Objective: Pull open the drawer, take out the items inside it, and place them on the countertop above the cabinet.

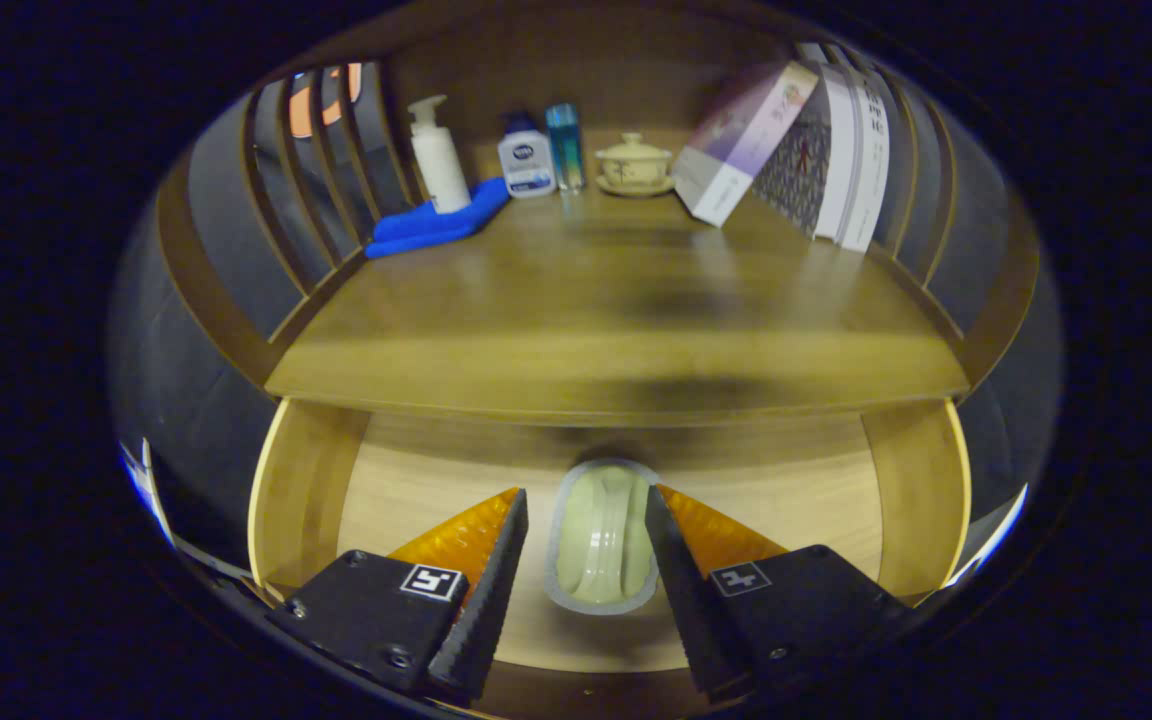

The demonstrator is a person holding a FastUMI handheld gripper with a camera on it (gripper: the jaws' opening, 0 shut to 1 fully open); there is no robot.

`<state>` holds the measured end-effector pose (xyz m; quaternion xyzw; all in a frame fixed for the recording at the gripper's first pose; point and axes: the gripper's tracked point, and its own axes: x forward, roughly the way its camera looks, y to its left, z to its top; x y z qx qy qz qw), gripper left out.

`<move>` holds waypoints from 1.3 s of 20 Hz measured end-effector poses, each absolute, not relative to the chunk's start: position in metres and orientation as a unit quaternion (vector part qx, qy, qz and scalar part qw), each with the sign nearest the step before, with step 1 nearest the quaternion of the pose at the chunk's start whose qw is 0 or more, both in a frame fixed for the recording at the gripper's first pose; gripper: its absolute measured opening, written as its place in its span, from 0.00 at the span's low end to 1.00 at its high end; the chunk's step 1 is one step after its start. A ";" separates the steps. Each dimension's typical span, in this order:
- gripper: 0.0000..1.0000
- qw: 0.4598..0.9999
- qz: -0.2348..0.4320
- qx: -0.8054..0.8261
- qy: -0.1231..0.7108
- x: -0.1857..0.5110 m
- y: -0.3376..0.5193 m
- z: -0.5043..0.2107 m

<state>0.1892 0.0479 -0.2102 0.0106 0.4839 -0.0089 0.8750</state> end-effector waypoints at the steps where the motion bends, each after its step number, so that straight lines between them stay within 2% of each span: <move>1: 0.75 0.866 -0.008 0.015 0.499 0.186 0.049 -0.215; 6: 0.67 0.836 -0.008 0.028 0.548 0.177 0.052 -0.232; 12: 0.38 0.814 -0.028 0.031 0.580 0.174 0.039 -0.244; 13: 0.25 0.813 -0.025 0.031 0.581 0.176 0.039 -0.241; 15: 0.22 0.811 -0.020 0.032 0.584 0.169 0.041 -0.242; 26: 0.22 0.839 0.015 0.033 0.543 0.144 0.035 -0.177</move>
